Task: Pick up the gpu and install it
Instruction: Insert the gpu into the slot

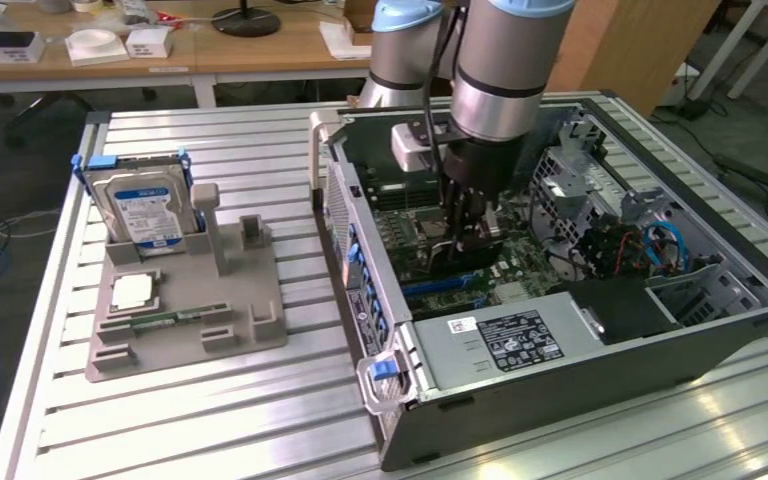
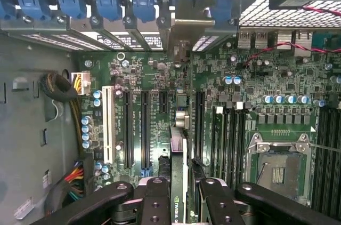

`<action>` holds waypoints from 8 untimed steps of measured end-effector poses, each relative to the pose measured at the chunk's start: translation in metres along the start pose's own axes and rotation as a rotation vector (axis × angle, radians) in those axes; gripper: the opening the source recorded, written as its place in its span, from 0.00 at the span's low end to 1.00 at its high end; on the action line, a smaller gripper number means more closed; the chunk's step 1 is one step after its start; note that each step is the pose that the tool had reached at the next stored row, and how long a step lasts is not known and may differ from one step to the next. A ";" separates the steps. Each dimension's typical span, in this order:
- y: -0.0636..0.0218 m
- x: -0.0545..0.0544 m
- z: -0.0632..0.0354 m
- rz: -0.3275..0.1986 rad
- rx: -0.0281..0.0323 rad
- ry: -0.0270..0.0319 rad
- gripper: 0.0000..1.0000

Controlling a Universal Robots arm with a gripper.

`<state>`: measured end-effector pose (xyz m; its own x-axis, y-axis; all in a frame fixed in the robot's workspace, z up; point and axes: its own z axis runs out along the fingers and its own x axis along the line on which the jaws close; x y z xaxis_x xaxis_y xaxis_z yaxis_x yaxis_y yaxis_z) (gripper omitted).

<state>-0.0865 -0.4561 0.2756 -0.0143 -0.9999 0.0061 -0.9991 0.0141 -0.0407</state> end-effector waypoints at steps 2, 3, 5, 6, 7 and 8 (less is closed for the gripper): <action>0.0015 0.000 0.0005 0.000 0.0000 -0.0001 0.26; 0.0023 0.000 0.0007 0.000 0.0001 -0.0002 0.26; 0.0026 0.000 0.0007 0.000 -0.0002 0.0002 0.26; 0.0026 0.000 0.0008 0.000 -0.0002 0.0003 0.26; 0.0027 0.000 0.0010 0.000 -0.0001 0.0001 0.26; 0.0028 0.000 0.0012 0.000 0.0000 0.0000 0.26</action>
<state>-0.0892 -0.4561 0.2743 -0.0143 -0.9999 0.0062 -0.9991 0.0141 -0.0406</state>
